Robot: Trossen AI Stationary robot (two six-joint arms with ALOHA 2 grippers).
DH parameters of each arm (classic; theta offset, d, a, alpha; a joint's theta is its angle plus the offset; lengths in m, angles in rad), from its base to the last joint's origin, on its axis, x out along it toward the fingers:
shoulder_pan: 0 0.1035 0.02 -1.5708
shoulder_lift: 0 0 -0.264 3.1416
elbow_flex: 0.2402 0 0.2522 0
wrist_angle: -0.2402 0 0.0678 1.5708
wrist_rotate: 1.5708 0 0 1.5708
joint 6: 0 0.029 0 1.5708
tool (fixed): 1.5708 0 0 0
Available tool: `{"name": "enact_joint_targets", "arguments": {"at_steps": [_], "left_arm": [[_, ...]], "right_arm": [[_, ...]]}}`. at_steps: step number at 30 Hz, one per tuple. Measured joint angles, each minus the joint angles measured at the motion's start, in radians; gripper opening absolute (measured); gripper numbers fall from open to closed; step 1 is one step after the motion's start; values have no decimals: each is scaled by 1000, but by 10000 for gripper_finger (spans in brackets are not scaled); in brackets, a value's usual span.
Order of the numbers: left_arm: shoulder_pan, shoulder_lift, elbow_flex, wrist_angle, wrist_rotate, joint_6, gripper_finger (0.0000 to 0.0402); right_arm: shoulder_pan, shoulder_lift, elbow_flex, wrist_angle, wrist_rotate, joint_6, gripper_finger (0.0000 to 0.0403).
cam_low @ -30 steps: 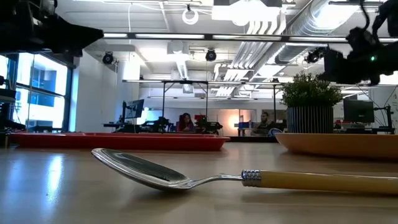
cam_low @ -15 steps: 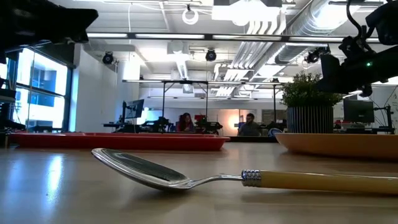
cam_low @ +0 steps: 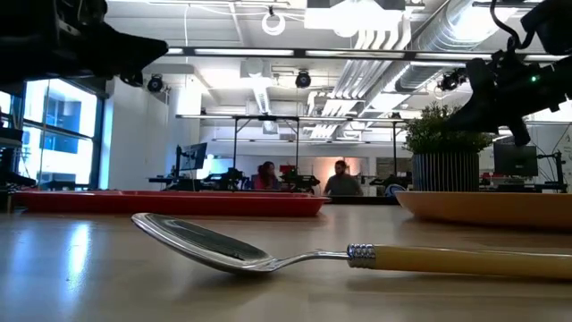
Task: Pick and place plate/cup/fork/spoon on tray
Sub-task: Put the brown plate on the red tray
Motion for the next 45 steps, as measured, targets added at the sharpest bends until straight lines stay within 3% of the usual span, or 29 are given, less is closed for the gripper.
{"name": "enact_joint_targets", "arguments": {"at_steps": [4,9,13,18,25,28,31,36,40,45], "left_arm": [[0,70,0,101,0,-69,3],[0,116,1,184,0,-107,3],[0,138,4,188,-9,-107,3],[0,201,41,187,-65,-108,3],[0,355,105,183,-92,-126,3],[0,425,136,183,-122,-124,3],[-1,482,165,184,-176,-107,3],[-4,536,184,182,-207,-107,28],[-1,546,189,184,-252,-106,72],[16,546,189,180,-299,-113,122]], "right_arm": [[0,0,50,-110,-27,62,0],[0,27,71,-60,-58,60,0],[1,117,85,110,-107,-22,0],[1,322,120,321,-151,-94,0],[1,612,168,778,-581,-316,0],[0,687,204,854,-606,-368,0],[-8,712,273,681,-495,-277,0],[9,740,421,55,-294,78,6],[65,768,538,-351,-261,358,22],[179,815,631,-506,-273,490,48]]}}
